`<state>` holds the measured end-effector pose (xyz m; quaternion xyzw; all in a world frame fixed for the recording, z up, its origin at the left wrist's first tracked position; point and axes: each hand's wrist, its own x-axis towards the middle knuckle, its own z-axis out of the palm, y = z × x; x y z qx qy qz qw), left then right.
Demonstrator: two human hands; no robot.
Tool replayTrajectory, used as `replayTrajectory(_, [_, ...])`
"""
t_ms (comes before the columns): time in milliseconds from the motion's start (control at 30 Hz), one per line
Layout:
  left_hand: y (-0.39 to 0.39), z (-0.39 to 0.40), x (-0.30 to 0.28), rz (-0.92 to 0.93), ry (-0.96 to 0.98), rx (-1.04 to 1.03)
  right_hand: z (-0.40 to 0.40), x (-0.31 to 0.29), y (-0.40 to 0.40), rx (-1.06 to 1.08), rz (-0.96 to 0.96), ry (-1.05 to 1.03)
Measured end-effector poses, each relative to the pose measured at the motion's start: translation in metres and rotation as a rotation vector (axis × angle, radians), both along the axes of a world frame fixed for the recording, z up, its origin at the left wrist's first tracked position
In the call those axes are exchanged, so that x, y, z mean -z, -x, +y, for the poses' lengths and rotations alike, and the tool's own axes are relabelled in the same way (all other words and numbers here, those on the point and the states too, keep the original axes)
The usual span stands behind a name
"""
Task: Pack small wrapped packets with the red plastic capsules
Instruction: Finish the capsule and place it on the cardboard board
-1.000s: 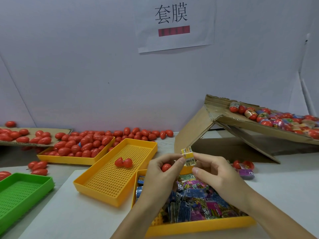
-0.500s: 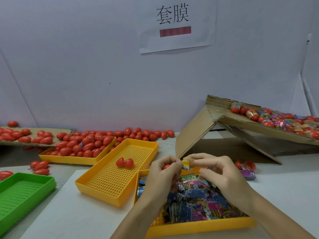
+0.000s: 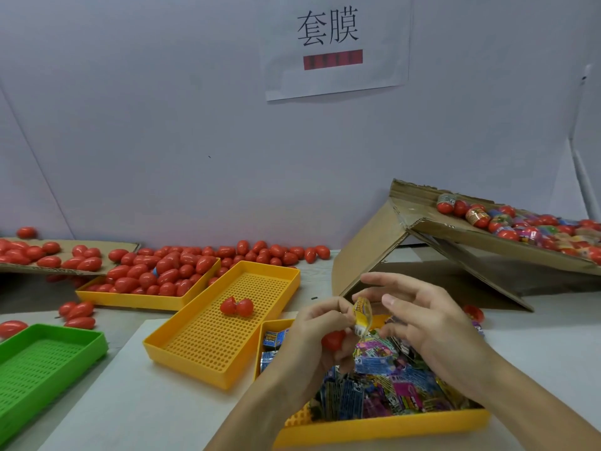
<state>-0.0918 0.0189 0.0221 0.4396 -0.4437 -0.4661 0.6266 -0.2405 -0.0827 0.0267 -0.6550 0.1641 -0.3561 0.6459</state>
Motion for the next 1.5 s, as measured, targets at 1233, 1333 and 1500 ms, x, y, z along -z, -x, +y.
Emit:
replayTrajectory(1233, [-0.0019,0.004,0.0012,-0.147,0.054,0.136,0.0056,0.0057,-0.0057,-0.143,0.252,-0.247])
replayTrajectory(1333, [-0.0013,0.0037,0.0022,-0.207,0.05,0.171,0.0047,0.003,-0.0039,-0.199,0.301,-0.26])
replayTrajectory(1500, [-0.0011,0.0028,0.0046,-0.277,0.043,0.193,0.0017,-0.0022,0.0007,-0.276,0.325,-0.326])
